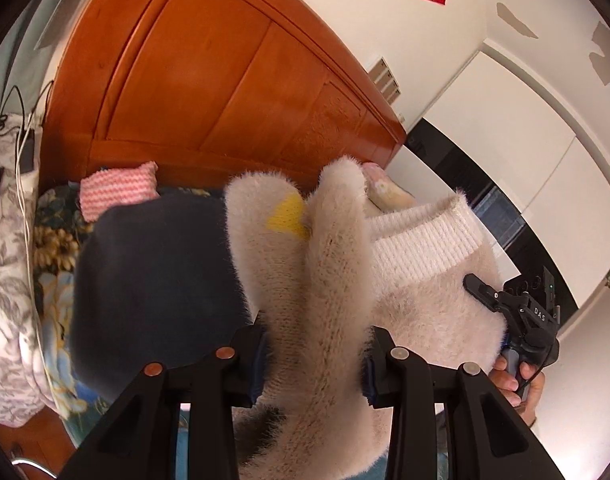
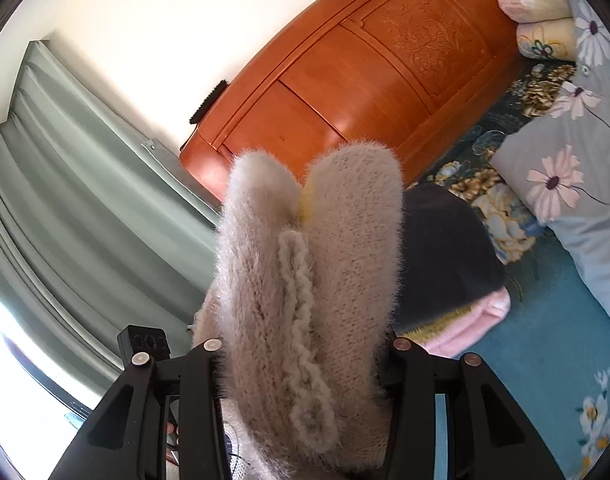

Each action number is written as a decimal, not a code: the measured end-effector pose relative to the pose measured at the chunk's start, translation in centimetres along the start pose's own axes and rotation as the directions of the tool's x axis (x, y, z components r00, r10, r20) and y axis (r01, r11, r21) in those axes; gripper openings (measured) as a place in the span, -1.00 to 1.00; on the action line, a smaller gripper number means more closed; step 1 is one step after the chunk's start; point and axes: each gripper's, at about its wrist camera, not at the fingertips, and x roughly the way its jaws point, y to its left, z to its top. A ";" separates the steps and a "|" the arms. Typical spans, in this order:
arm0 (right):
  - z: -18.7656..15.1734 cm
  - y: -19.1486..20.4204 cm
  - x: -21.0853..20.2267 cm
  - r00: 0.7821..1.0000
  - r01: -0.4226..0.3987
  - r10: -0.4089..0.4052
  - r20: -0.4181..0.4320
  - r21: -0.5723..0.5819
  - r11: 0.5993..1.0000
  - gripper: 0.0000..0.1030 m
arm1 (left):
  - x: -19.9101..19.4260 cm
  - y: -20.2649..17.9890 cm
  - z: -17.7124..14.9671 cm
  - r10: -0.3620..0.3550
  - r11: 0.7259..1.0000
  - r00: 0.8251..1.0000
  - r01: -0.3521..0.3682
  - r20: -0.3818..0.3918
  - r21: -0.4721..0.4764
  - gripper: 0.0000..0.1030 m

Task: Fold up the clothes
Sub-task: 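Lift the folded sweater with both grippers and carry it toward the clothes stack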

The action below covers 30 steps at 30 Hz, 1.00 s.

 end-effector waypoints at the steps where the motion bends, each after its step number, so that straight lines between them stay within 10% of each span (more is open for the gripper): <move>1: 1.1 0.3 1.2 1.000 -0.006 0.006 0.000 -0.012 1.000 -0.14 | 0.2 0.8 0.9 0.004 1.000 1.000 -0.003 0.027 -0.014 -0.25; 9: 7.4 -1.3 8.9 0.997 -0.015 0.020 0.068 -0.075 0.997 -0.15 | 4.3 9.8 1.6 0.051 0.974 0.991 -0.021 0.126 -0.226 -0.24; 23: 6.6 -13.0 17.9 0.986 0.162 -0.166 0.028 0.107 0.981 -0.15 | 7.5 12.2 -0.4 0.130 0.979 0.989 -0.117 0.065 -0.168 -0.17; 30: 6.5 -14.7 17.3 0.993 0.119 -0.122 0.002 0.189 0.975 0.06 | 6.1 10.9 1.0 0.144 0.975 0.989 -0.135 0.040 -0.176 -0.04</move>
